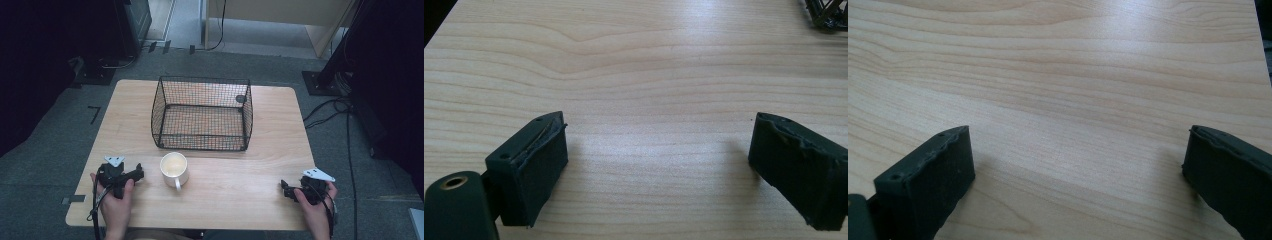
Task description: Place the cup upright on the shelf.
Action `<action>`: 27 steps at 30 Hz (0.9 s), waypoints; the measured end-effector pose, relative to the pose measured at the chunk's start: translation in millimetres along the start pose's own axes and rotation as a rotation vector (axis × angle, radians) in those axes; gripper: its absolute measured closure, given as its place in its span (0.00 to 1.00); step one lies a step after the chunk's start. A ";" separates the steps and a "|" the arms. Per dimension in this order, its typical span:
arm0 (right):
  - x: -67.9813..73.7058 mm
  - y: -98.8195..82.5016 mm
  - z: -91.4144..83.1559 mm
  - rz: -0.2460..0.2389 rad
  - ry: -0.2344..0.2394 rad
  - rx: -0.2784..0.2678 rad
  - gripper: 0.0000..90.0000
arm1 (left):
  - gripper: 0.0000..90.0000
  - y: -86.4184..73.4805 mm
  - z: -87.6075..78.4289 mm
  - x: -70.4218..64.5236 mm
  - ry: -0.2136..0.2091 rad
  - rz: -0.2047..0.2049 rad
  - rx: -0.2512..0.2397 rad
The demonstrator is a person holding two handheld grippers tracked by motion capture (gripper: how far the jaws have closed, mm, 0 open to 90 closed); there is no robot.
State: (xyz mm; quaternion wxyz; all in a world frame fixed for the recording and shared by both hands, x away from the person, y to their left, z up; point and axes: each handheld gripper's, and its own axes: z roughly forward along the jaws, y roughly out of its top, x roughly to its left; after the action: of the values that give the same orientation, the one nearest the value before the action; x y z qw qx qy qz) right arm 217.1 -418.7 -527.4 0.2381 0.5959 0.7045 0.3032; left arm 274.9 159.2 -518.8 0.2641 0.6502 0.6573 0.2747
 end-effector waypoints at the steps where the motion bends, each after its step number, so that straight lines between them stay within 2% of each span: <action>1: 0.0 0.0 0.0 0.000 0.000 0.001 0.00 | 0.10 0.9 0.8 -0.4 -0.001 0.000 0.002; 5: -0.5 0.0 -0.3 0.009 -0.011 -0.001 0.00 | 0.09 1.0 0.9 -0.5 -0.001 0.000 0.002; 8: 0.3 -0.2 -1.7 0.040 -0.038 -0.026 0.03 | 0.09 1.0 1.0 -0.5 -0.001 0.000 0.002; 10: 2.2 0.1 -2.4 0.054 -0.025 -0.045 0.04 | 0.09 1.0 0.9 -0.5 -0.001 0.000 0.002; 13: 8.6 1.0 -1.8 0.042 -0.019 -0.039 0.04 | 0.09 1.0 1.0 -0.5 -0.001 0.000 0.002; 14: 11.2 1.6 -2.3 0.043 -0.008 -0.034 0.04 | 0.09 1.0 1.0 -0.5 -0.001 0.000 0.002; 17: 18.8 7.1 -6.5 0.062 0.064 -0.040 0.04 | 0.09 1.0 1.0 -0.6 -0.001 0.000 0.002; 18: 18.8 7.1 -6.5 0.062 0.064 -0.040 0.04 | 0.09 1.0 1.0 -0.6 -0.001 0.000 0.002; 19: 25.8 13.4 -10.3 0.048 0.073 -0.050 0.04 | 0.09 1.0 1.0 -0.6 -0.001 0.000 0.002; 20: 25.8 13.4 -10.3 0.048 0.073 -0.050 0.04 | 0.09 1.0 1.0 -0.6 -0.001 0.000 0.002; 27: 49.1 33.9 -15.8 0.018 0.104 -0.083 0.04 | 0.09 0.9 1.0 -0.6 -0.001 0.000 0.001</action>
State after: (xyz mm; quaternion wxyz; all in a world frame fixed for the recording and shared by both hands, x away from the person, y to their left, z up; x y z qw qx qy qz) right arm 221.0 -369.0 -490.9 0.2230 0.5754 0.6971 0.3649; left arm 276.3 158.6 -518.9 0.2642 0.6503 0.6574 0.2740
